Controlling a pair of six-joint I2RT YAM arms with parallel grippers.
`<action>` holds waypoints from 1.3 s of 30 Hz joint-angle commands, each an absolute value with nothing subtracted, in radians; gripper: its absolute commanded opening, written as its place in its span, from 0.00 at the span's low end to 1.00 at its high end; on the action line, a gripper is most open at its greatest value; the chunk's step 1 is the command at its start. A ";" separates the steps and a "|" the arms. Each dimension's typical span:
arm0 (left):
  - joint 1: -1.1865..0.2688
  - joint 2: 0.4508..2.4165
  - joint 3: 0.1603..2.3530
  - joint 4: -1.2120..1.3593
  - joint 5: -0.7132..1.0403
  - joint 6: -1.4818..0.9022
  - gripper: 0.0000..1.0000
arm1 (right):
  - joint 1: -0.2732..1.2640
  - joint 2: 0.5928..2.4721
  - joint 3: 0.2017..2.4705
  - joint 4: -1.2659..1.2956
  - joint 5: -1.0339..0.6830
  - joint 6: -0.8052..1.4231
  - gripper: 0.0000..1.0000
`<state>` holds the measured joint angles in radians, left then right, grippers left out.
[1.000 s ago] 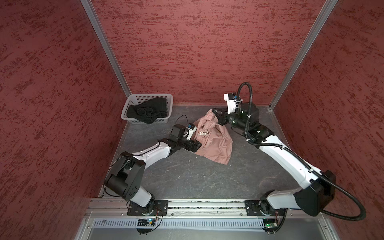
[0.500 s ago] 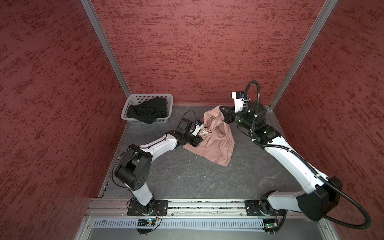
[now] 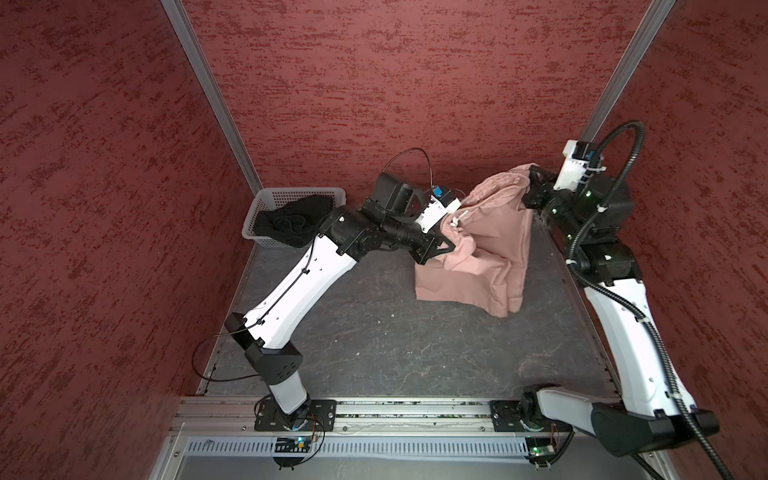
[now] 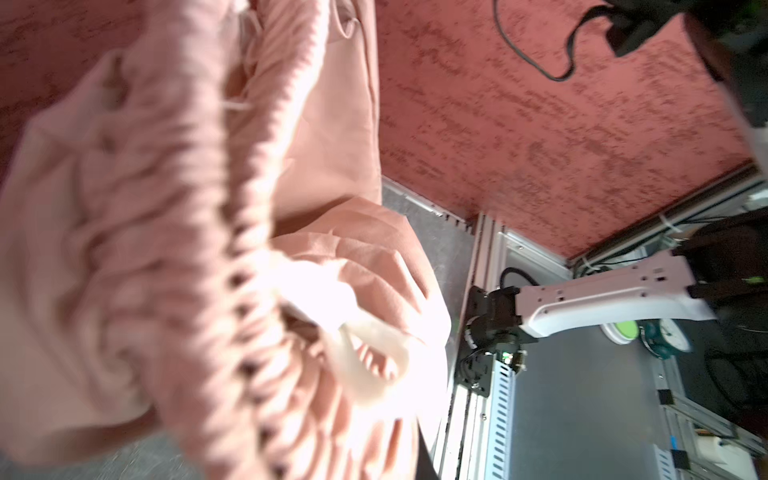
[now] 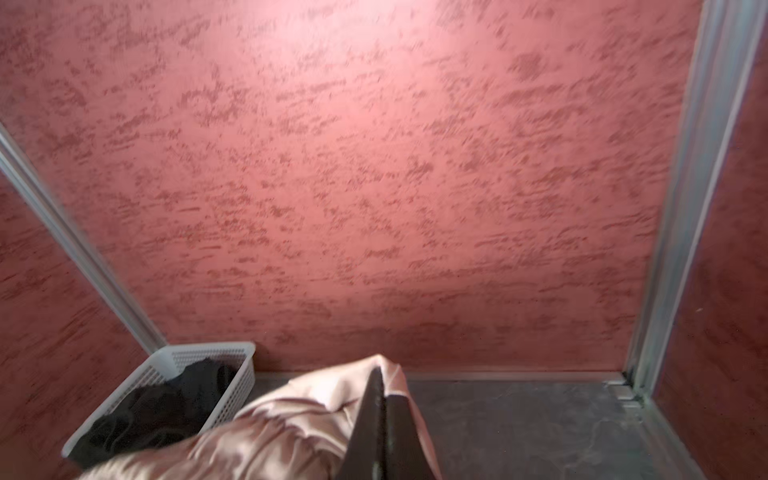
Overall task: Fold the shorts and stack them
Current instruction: 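Lift the waistband with both grippers and stretch it apart, away from the robot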
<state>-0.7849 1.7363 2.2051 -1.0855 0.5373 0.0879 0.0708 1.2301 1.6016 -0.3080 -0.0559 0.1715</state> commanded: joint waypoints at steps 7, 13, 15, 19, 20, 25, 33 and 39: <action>-0.787 1.715 2.306 -1.327 0.390 0.238 0.00 | 0.008 1.237 1.741 -0.350 -0.016 0.063 0.00; -0.715 1.660 2.279 -1.390 0.108 0.303 0.00 | 0.007 1.166 1.693 -0.374 -0.012 0.052 0.00; -0.683 1.655 2.281 -1.415 0.027 0.302 0.00 | 0.008 1.135 1.682 -0.389 -0.005 0.047 0.00; -0.646 1.631 2.284 -1.418 -0.153 0.289 0.00 | 0.007 1.061 1.671 -0.412 0.028 0.055 0.00; -0.649 1.633 2.304 -1.420 -0.217 0.278 0.00 | 0.007 1.044 1.669 -0.421 0.033 0.062 0.00; -0.703 1.684 2.488 -1.500 -0.367 0.229 0.00 | 0.007 0.971 1.658 -0.446 0.000 0.102 0.00; -0.868 1.606 2.511 -1.588 -0.641 0.178 0.00 | 0.006 0.876 1.672 -0.580 -0.092 0.186 0.00; -1.017 1.584 2.546 -1.724 -0.753 0.027 0.00 | 0.007 0.845 1.667 -0.687 -0.177 0.264 0.00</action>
